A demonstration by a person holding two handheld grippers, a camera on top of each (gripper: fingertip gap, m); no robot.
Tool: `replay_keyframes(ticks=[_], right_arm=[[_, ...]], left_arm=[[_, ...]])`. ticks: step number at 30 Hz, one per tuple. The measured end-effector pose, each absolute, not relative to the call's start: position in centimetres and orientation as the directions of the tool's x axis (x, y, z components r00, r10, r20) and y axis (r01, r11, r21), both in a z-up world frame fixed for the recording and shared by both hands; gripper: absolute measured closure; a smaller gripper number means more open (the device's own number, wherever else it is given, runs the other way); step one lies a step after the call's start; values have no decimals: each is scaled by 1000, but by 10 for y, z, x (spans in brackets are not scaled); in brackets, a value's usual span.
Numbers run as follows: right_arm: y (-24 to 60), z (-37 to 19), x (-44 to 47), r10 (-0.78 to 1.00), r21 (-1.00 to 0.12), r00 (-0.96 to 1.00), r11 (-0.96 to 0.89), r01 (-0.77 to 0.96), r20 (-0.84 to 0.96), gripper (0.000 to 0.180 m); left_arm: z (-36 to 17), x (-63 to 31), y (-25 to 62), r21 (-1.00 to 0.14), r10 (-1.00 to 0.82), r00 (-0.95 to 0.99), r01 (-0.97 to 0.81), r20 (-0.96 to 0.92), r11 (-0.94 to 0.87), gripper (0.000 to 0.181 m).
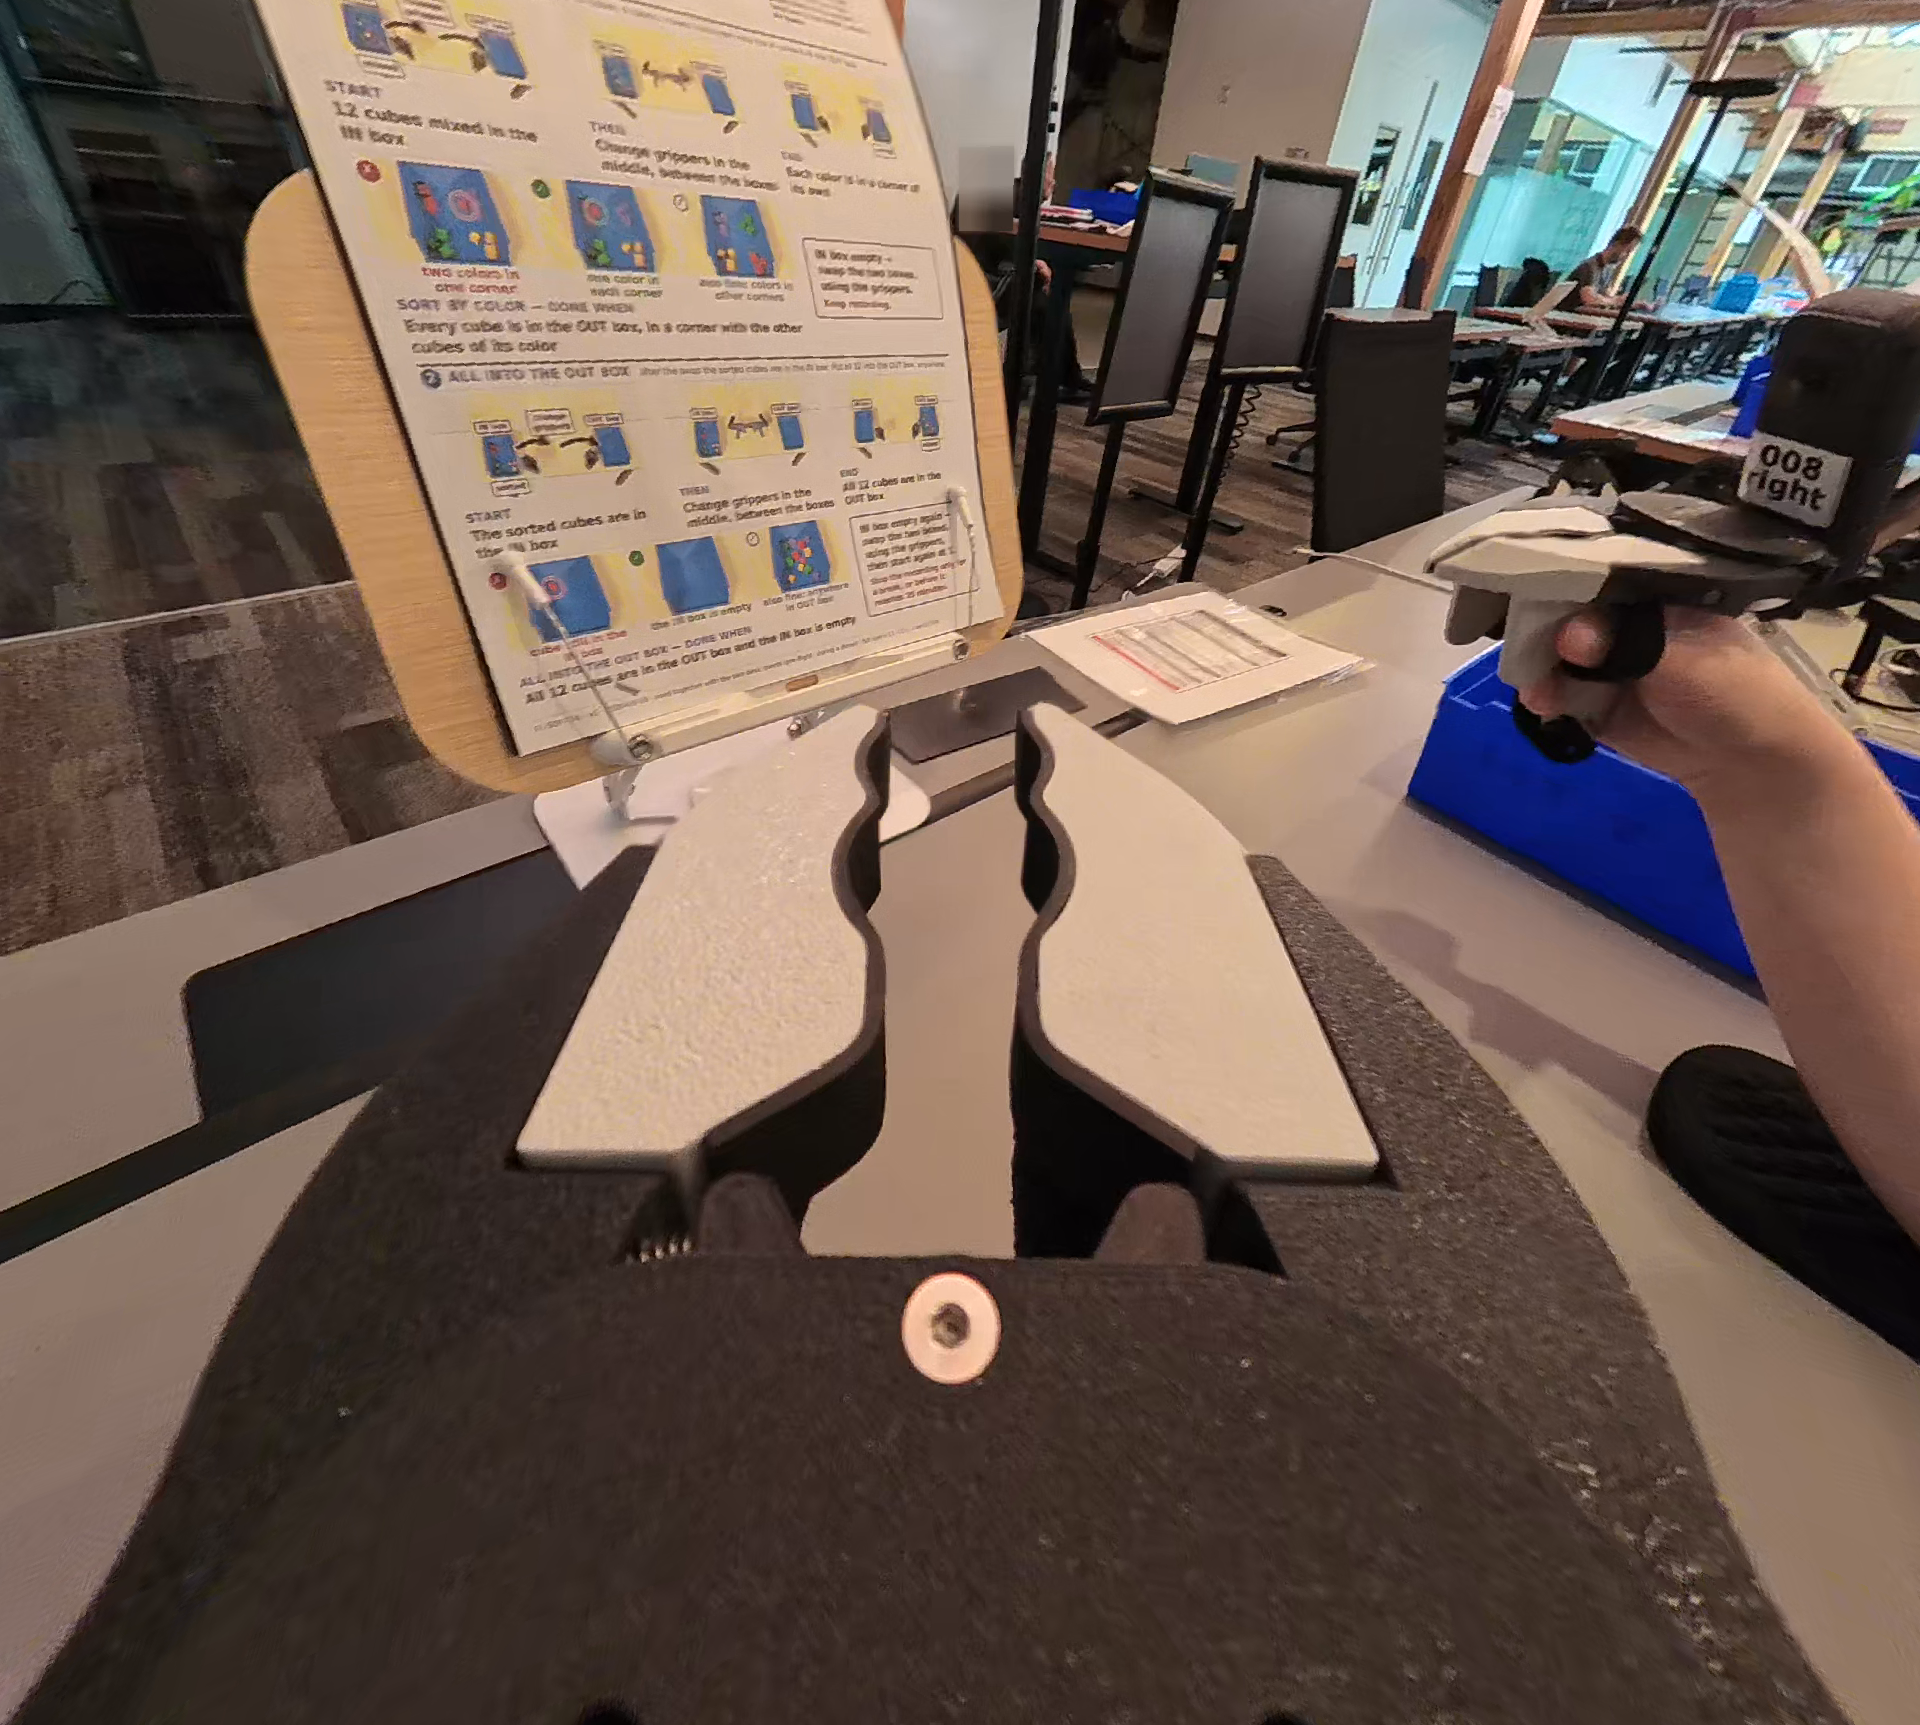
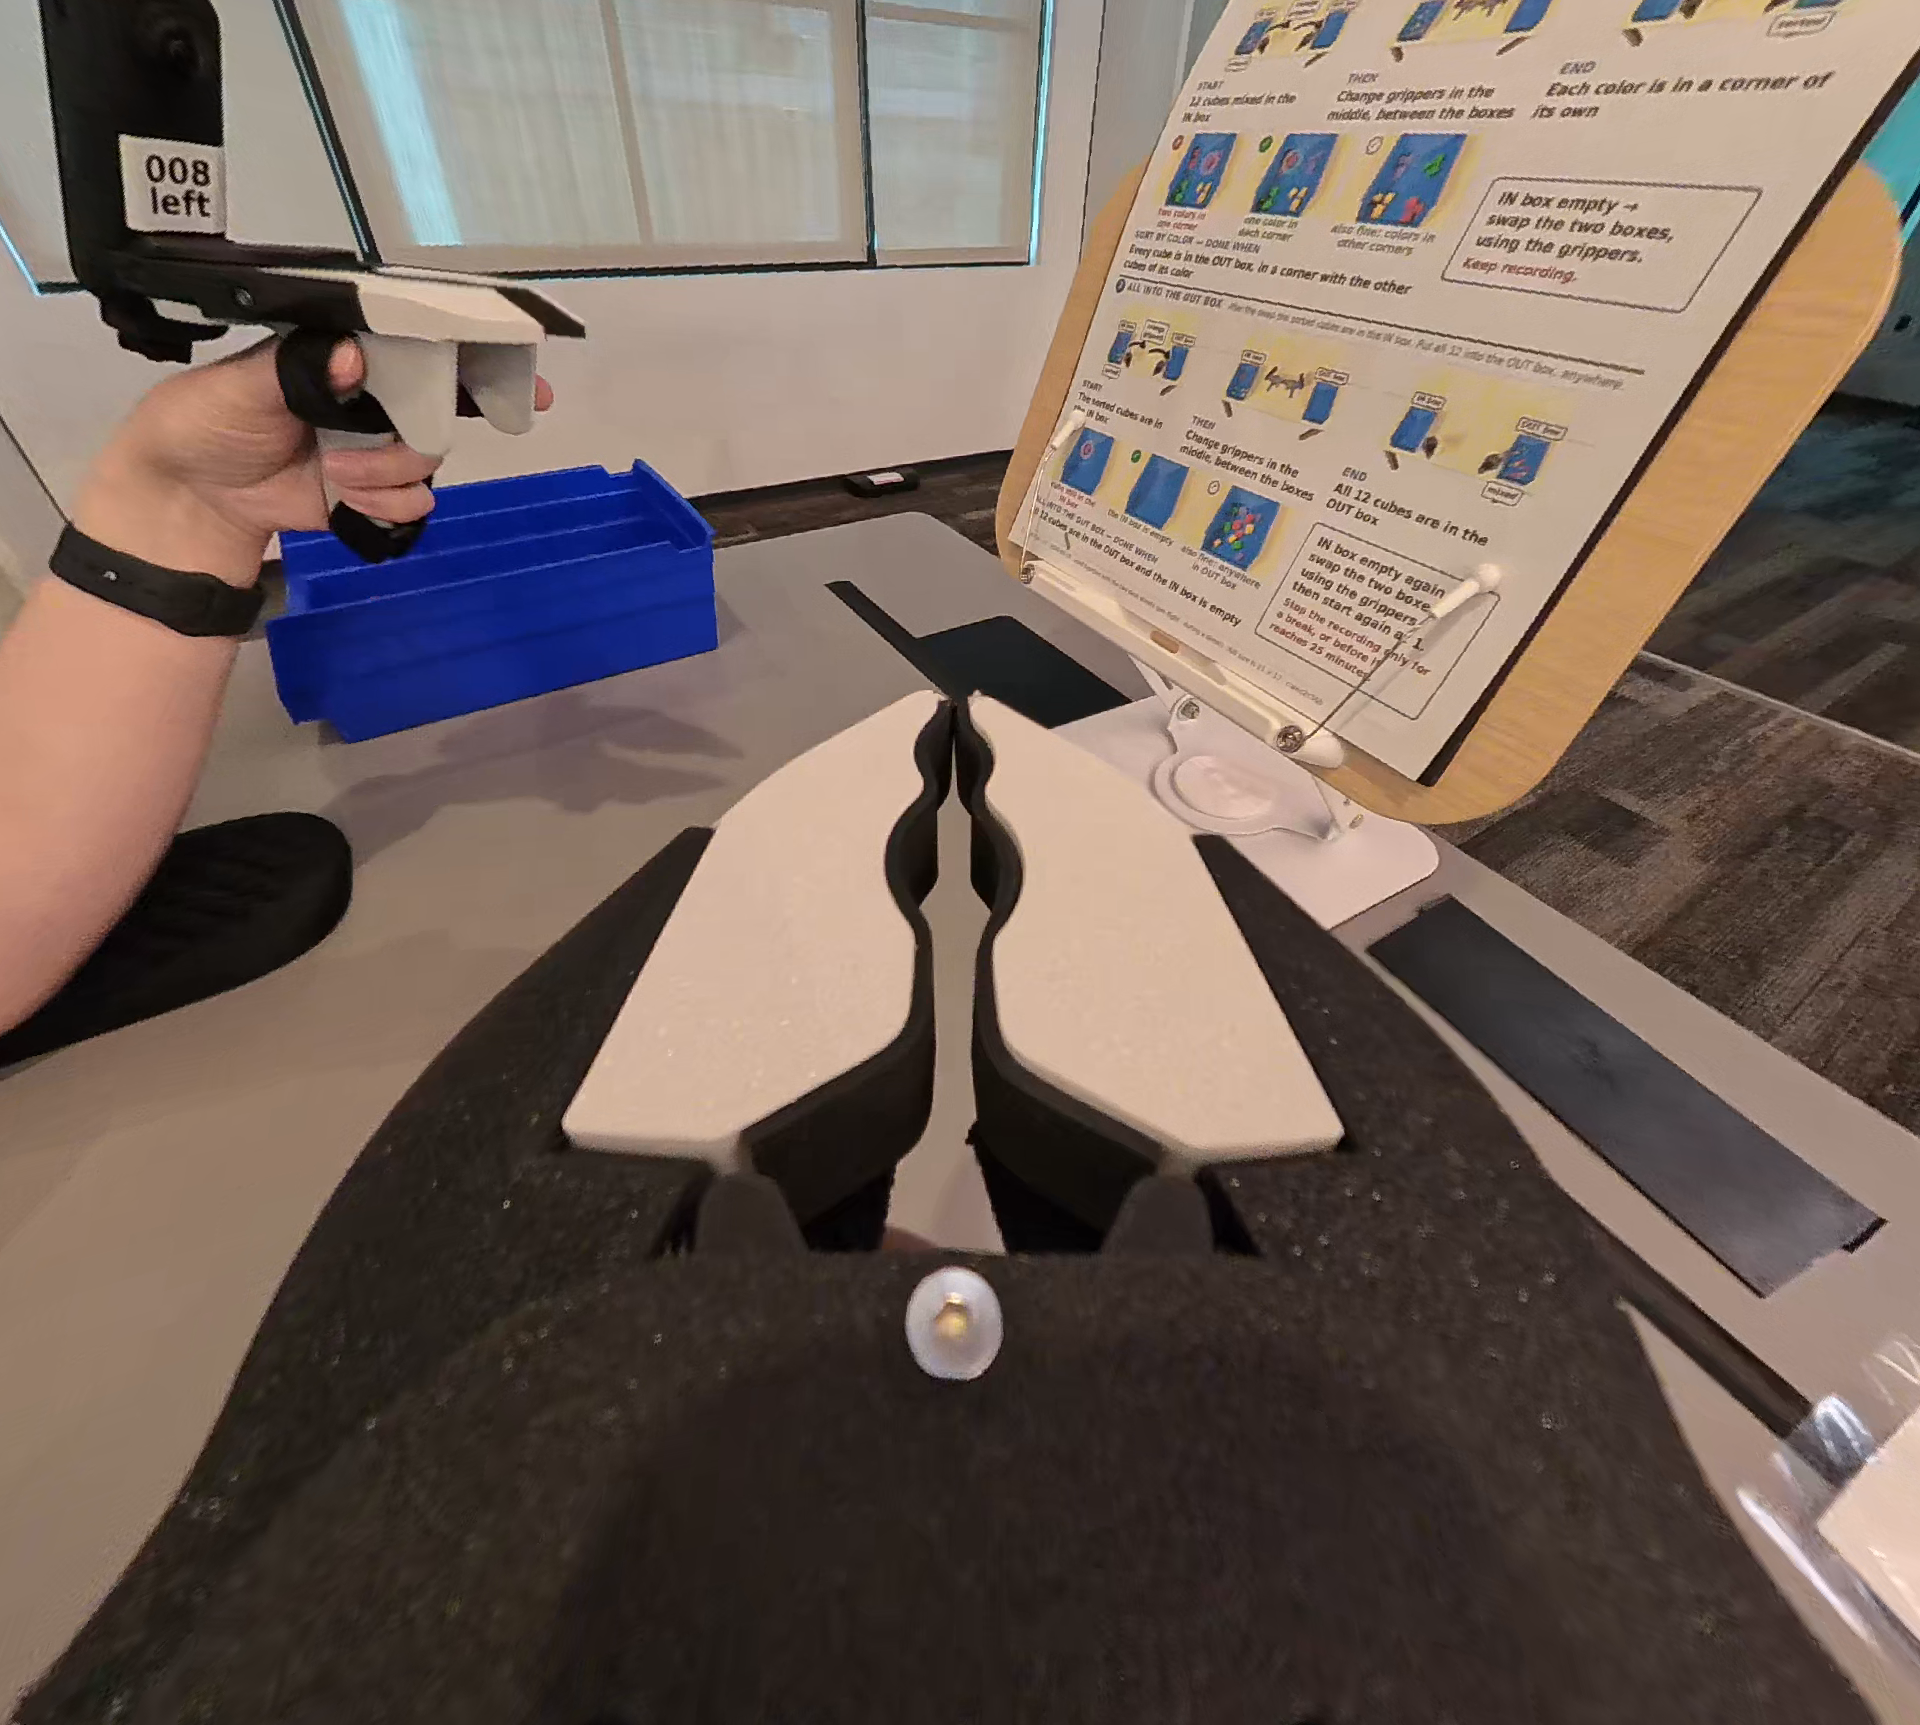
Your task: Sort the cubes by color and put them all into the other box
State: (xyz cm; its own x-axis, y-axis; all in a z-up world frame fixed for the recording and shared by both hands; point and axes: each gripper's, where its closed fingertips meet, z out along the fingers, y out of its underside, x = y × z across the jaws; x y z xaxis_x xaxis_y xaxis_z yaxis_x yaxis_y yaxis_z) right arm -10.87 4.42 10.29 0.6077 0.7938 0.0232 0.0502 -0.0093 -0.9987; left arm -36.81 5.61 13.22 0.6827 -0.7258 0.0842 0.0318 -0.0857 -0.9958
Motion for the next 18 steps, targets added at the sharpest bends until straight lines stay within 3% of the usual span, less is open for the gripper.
replay_keyframes(ticks=[7, 12, 18], right_arm=[[54, 102, -101, 746, -997, 664, -73, -11, -62, 180], [55, 108, -98, 738, -999, 674, -35, -31, -46, 180], [56, 116, -97, 728, -998, 684, 15, -64, -33, 180]], left_arm=[[121, -387, 65, -996, -690, 720, 9, 69, -90, 164], [113, -390, 69, -996, -685, 728, -57, 6, -69, 178], [110, -389, 70, -994, -675, 736, -100, -52, -32, 181]])
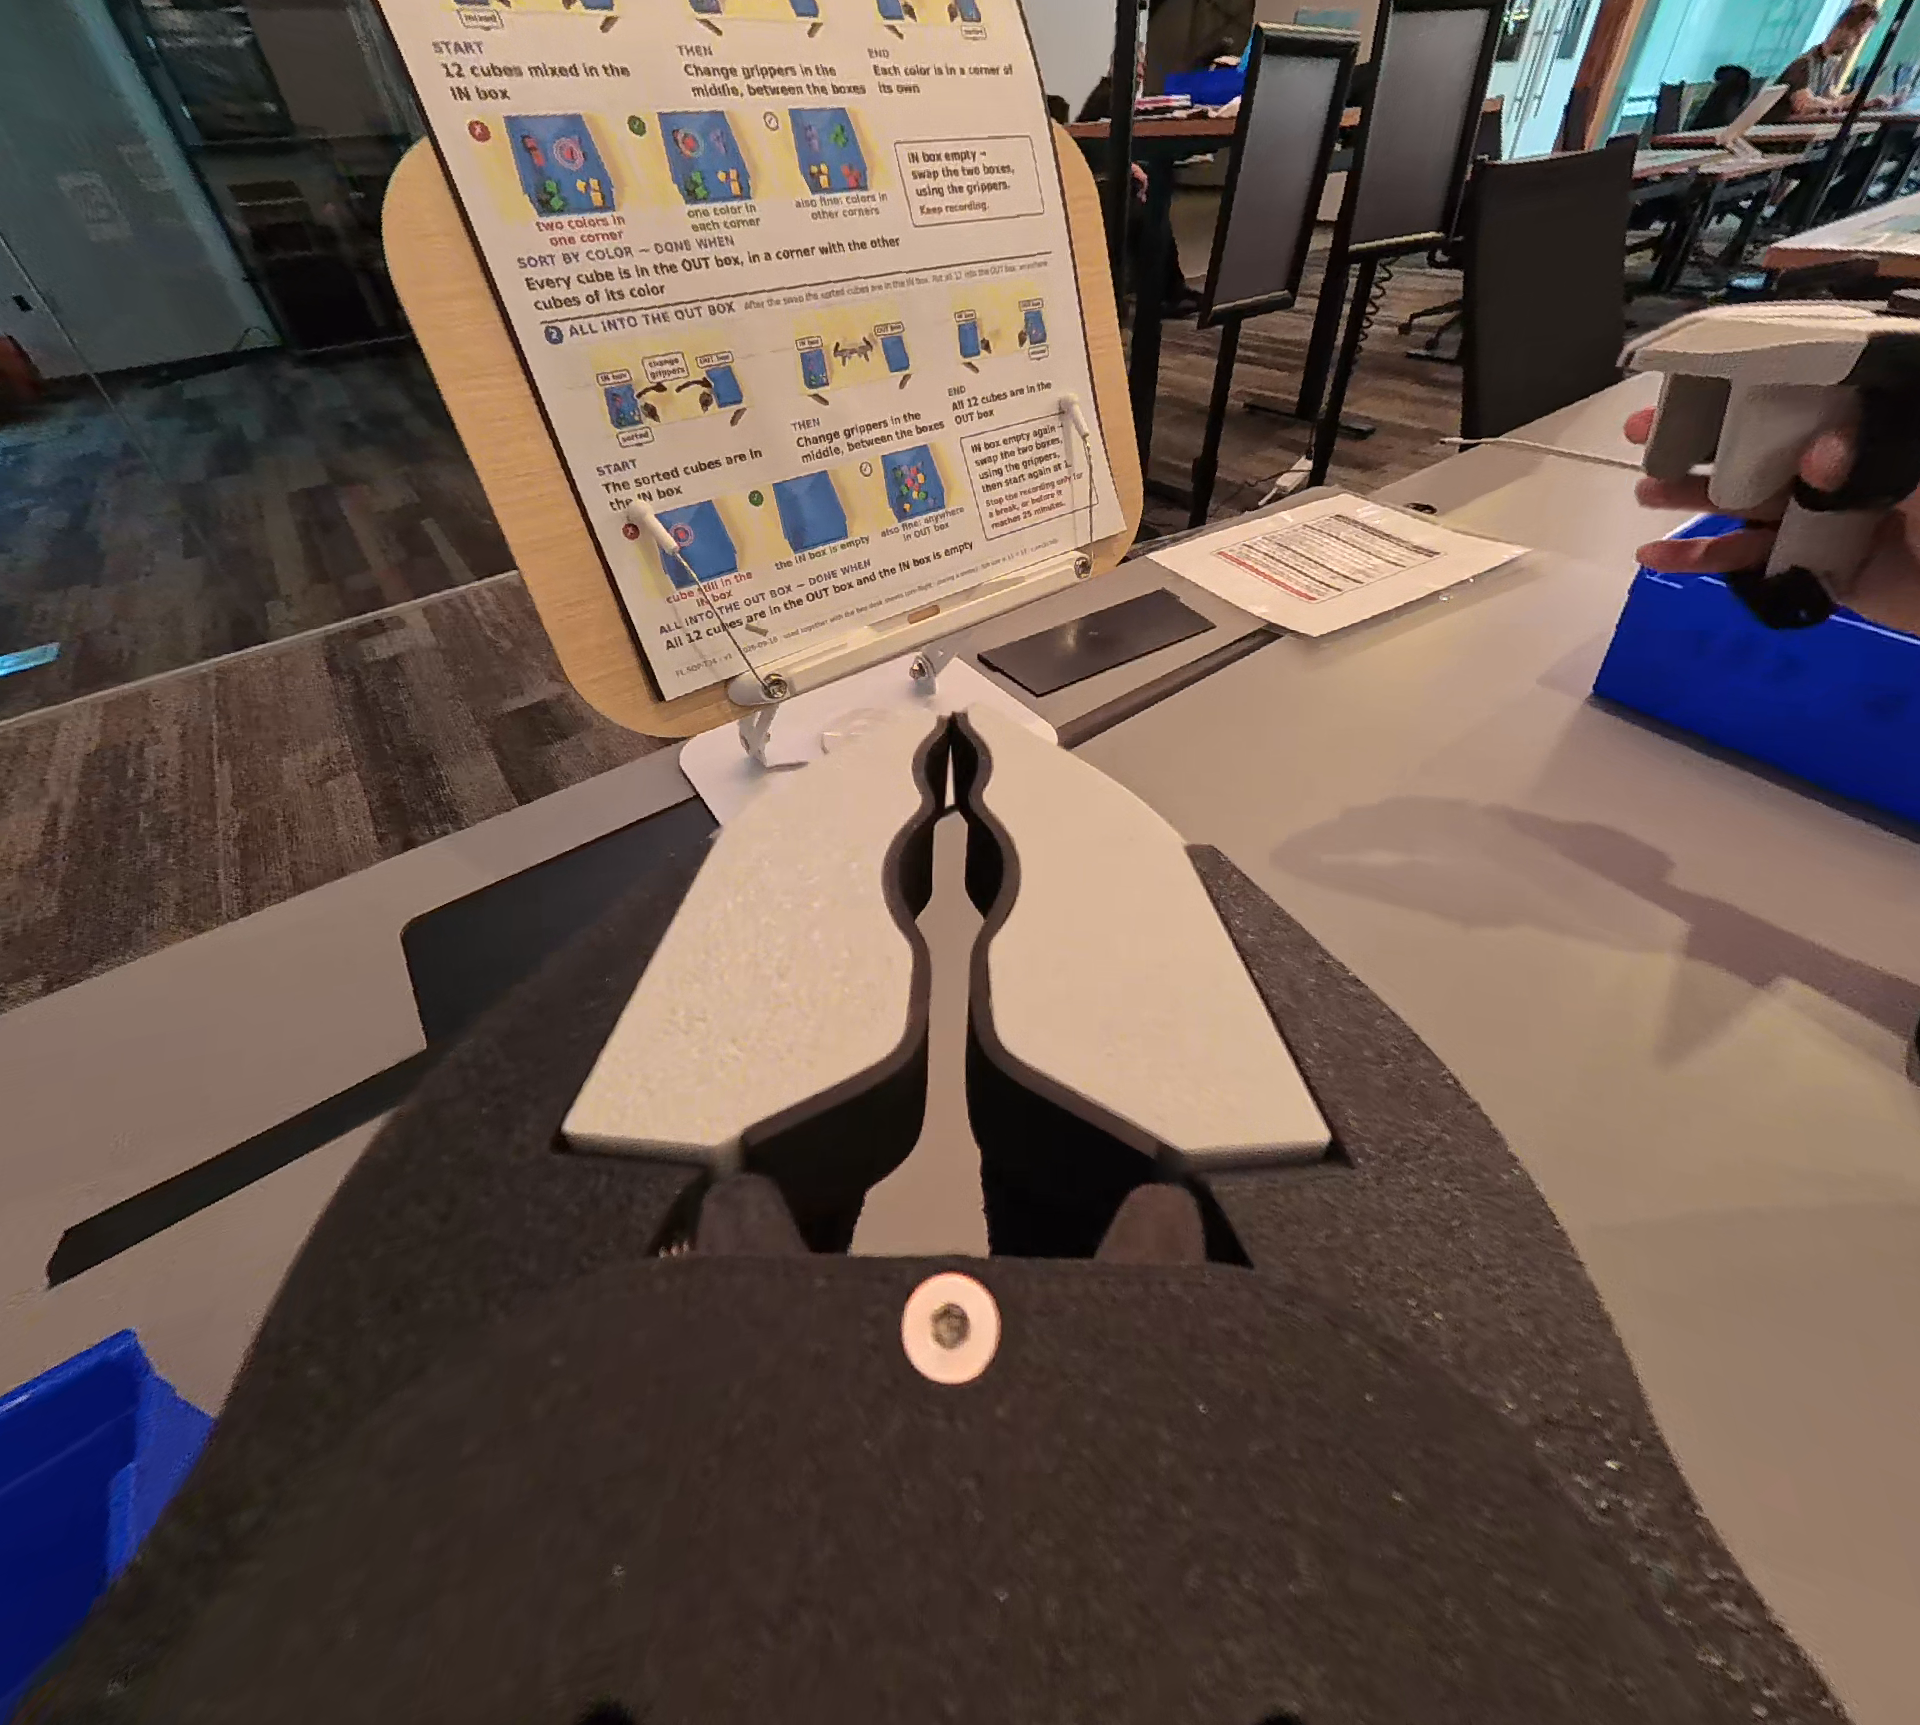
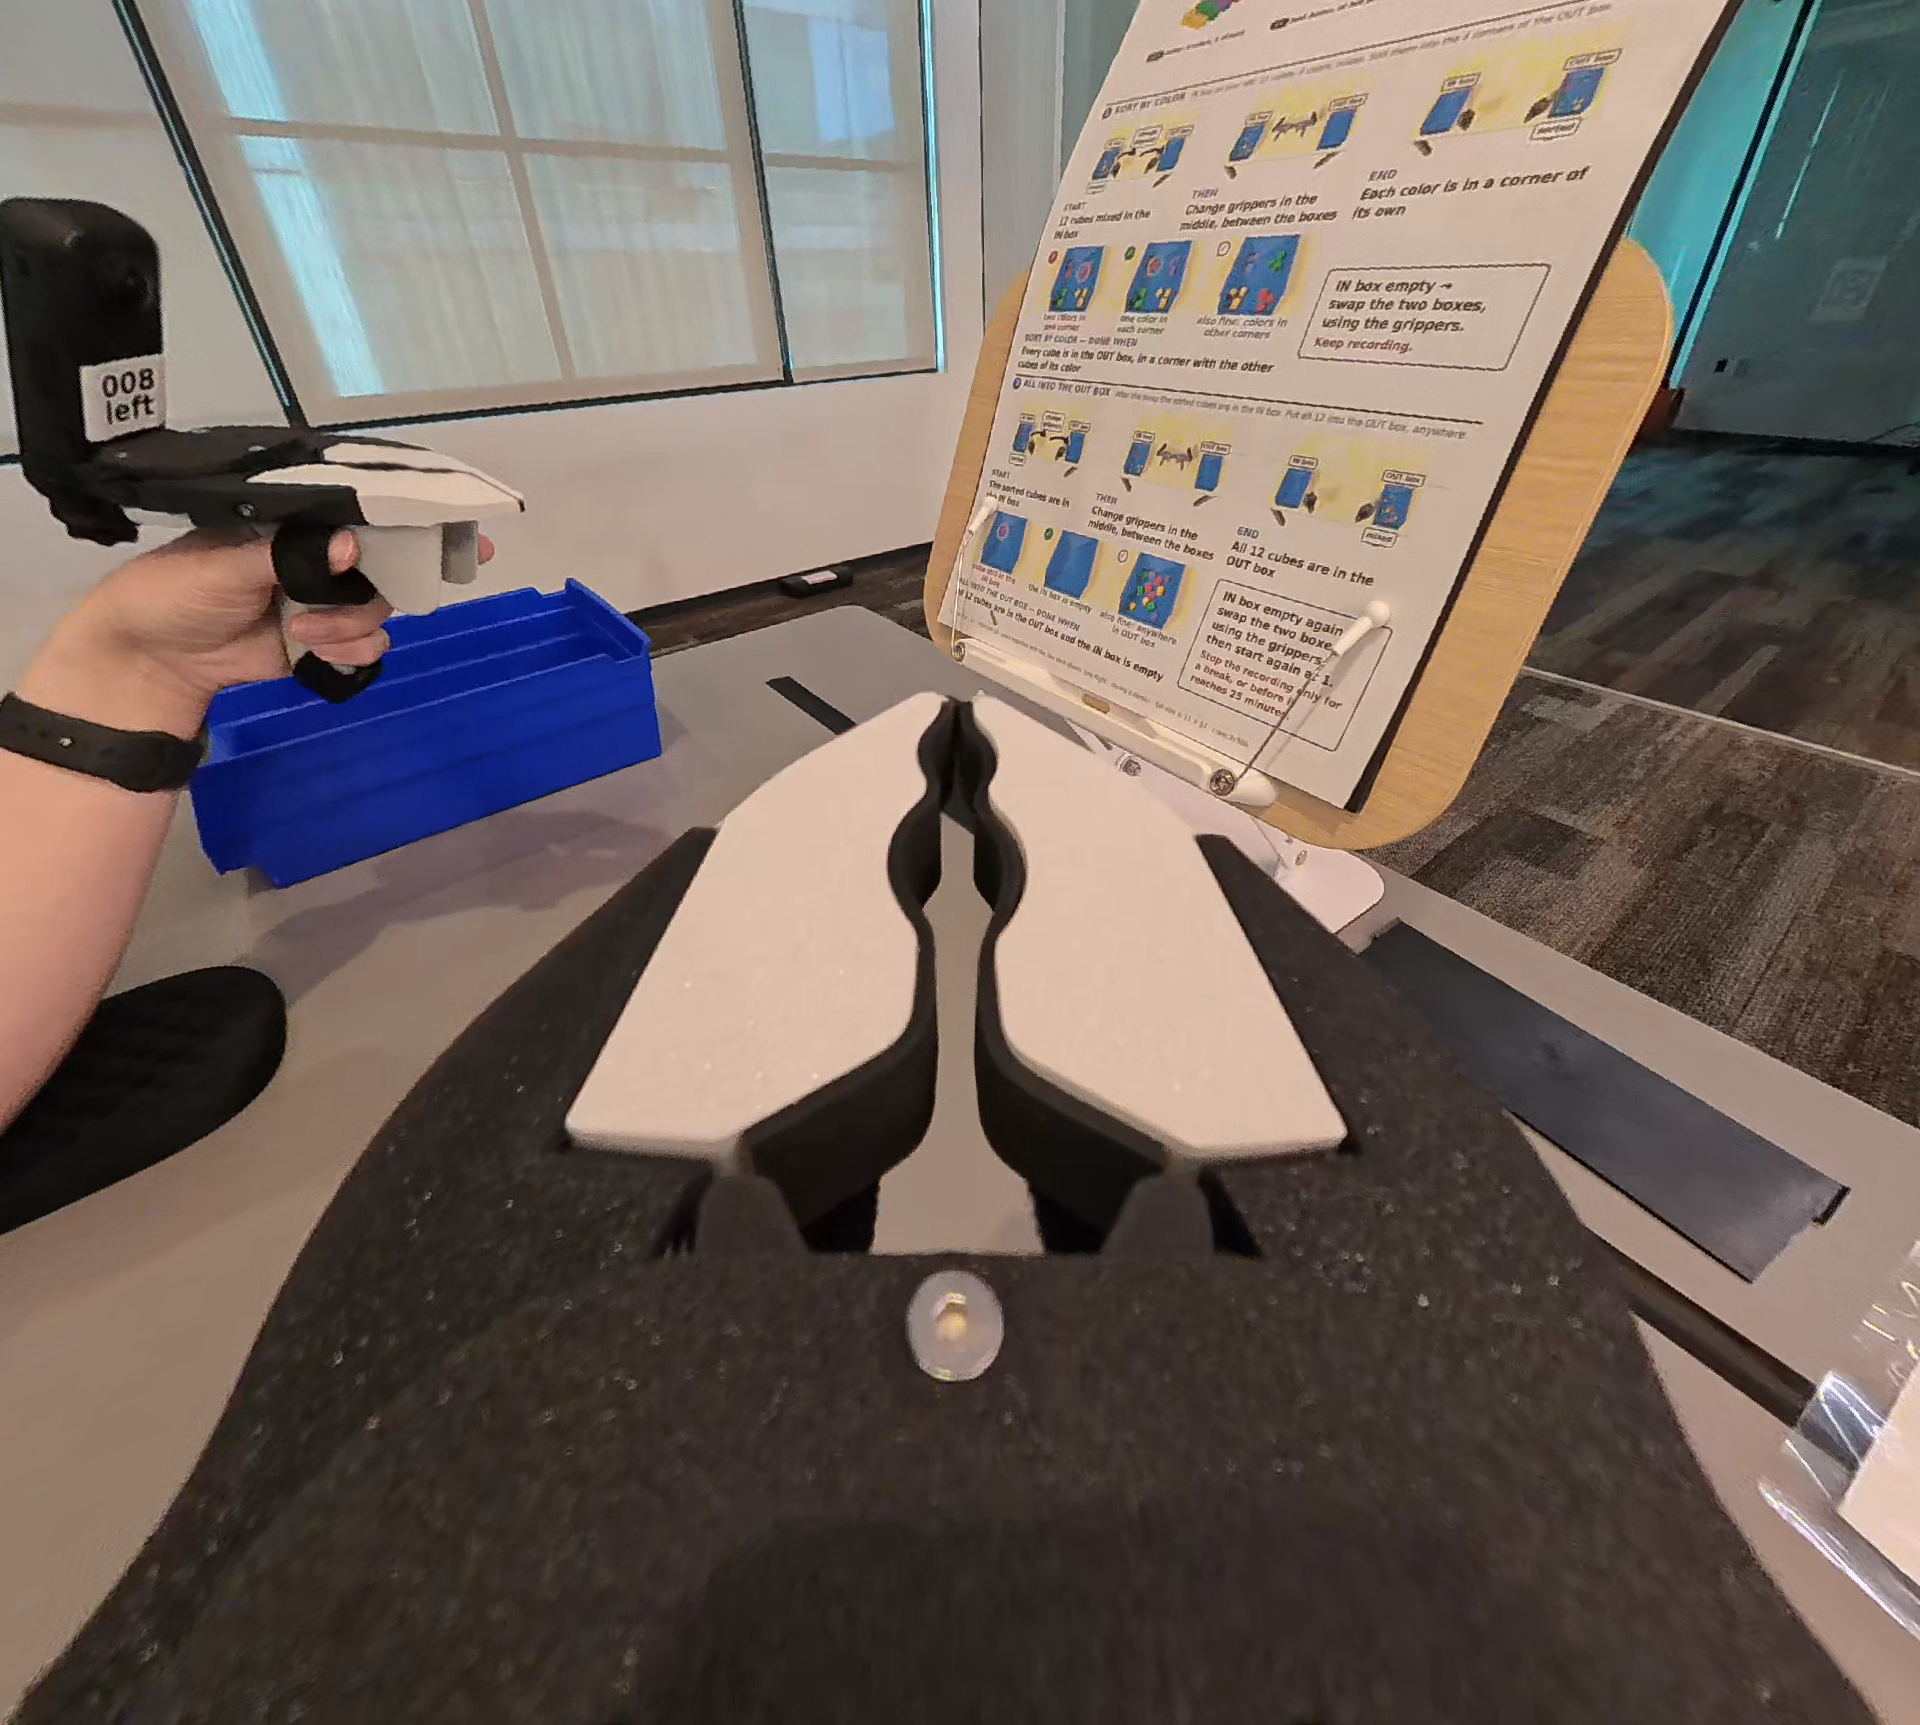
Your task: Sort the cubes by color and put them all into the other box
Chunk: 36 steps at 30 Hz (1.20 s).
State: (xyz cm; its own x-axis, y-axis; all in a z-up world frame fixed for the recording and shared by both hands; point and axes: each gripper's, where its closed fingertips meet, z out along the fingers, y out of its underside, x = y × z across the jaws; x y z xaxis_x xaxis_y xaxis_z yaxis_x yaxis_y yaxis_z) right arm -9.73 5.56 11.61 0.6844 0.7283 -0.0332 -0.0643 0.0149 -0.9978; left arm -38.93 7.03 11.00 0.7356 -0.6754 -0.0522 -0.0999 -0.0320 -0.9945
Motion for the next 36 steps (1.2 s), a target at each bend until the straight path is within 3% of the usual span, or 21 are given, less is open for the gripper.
replay_keyframes(ticks=[9, 13, 17, 25, 30, 36], right_arm=[[57, 114, -97, 733, -987, 663, -75, -141, -150, 180], [56, 120, -97, 733, -991, 679, 53, -120, -43, 180], [49, 124, -105, 795, -974, 583, -40, -223, -167, 180], [54, 117, -100, 803, -965, 563, -53, -259, -195, 180], [42, 121, -110, 883, -933, 388, -132, -335, -264, 180], [57, 105, -98, 809, -978, 563, -69, -199, -171, 180]], left_arm=[[114, -387, 68, -998, -687, 726, -62, -26, -28, 181], [116, -389, 69, -999, -693, 721, -26, 10, -41, 181], [117, -391, 69, -999, -695, 718, 3, 36, -48, 181], [117, -402, 72, -999, -671, 741, 8, 35, -43, 178], [119, -404, 68, -999, -676, 736, 9, 31, -36, 177], [134, -406, 56, -998, -686, 726, 60, 54, -15, 177]])
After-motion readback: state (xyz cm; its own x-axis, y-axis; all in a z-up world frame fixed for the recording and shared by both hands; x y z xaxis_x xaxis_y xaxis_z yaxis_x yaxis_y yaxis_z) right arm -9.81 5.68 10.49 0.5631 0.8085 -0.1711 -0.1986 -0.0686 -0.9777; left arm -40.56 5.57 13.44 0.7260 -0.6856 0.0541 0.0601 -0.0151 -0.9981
